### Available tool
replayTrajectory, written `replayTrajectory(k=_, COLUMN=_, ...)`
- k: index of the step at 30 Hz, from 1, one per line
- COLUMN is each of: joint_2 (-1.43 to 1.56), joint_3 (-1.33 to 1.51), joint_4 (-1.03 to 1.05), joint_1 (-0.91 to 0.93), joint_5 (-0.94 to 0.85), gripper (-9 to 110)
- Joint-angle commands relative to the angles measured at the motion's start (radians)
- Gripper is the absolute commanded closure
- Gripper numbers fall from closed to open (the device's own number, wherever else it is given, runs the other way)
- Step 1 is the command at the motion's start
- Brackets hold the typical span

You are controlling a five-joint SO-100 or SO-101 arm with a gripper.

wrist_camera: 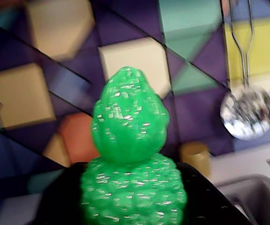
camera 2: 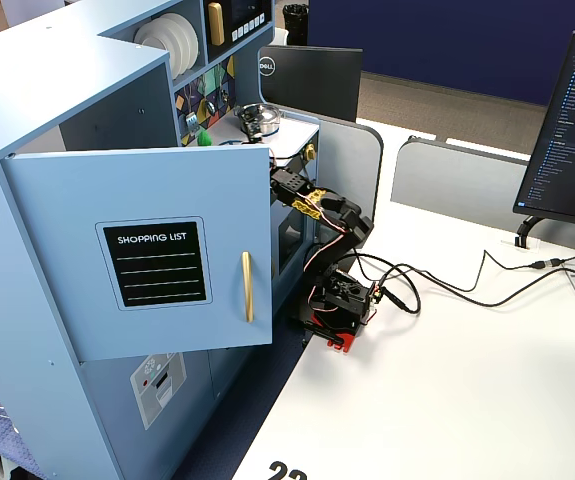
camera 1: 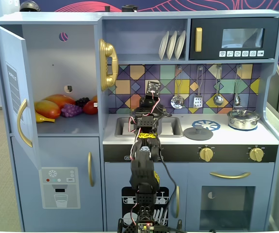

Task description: Pick up the green pineapple from the left cabinet and place it in the gray recipient

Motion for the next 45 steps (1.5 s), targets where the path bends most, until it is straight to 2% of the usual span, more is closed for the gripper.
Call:
replayTrajectory(k=1, joint_2=-0.017, joint_3=-0.107, joint_4=-0.011, joint_1=0.034, joint_5=0.025, gripper=59)
replayTrajectory(k=4, joint_2=0.040, joint_3=-0.135, joint_4=0.054, joint_1=0.051, joint_5=0.034, gripper=57)
replayTrajectory(k=7, joint_2=0.187, joint_3=-0.121, joint_4=0.190, joint_1=0.083, joint_5=0.041, gripper=61)
replayTrajectory(k=10, joint_2=0.399, joint_3=-0.087, joint_4=0.500, joint_1=0.107, joint_5=0.051, gripper=67)
replayTrajectory(k=13, joint_2=0.555, joint_3=-0.061, joint_4=0.916, joint_1=0.080, joint_5=-0.123, gripper=83)
replayTrajectory(k=17, joint_2=0.652, joint_3=0.146, joint_4=1.190, joint_1=0.051, joint_5=-0.241, gripper=92)
replayTrajectory(k=20, joint_2=0.696, joint_3=0.413, joint_4=1.190, joint_1=0.028, joint_5=-0.229, gripper=96)
replayTrajectory(k=22, joint_2=0.735, joint_3=0.607, joint_4=1.103, joint_1=0.006, joint_5=-0.190, gripper=97)
replayTrajectory(k=25, joint_2=0.790, joint_3=0.859, joint_4=0.988, joint_1=-0.014, joint_5=-0.222, gripper=98)
replayTrajectory(k=28, joint_2=0.799, joint_3=1.029, joint_4=0.942, joint_1=-0.028, joint_5=-0.216, gripper=99)
replayTrajectory(k=34, joint_2=0.890, joint_3=1.062, joint_4=1.324, joint_1=-0.084, joint_5=-0.325, gripper=98)
replayTrajectory(k=36, joint_2=0.963, joint_3=1.062, joint_4=1.419, joint_1=-0.094, joint_5=-0.233, gripper=97)
replayTrajectory(k=39, joint_2=0.989, joint_3=1.062, joint_4=1.456, joint_1=-0.104, joint_5=-0.097, gripper=96)
replayTrajectory(k=45, joint_2=0.989, joint_3=1.062, joint_4=1.454, joint_1=-0.107, joint_5=-0.087, gripper=96)
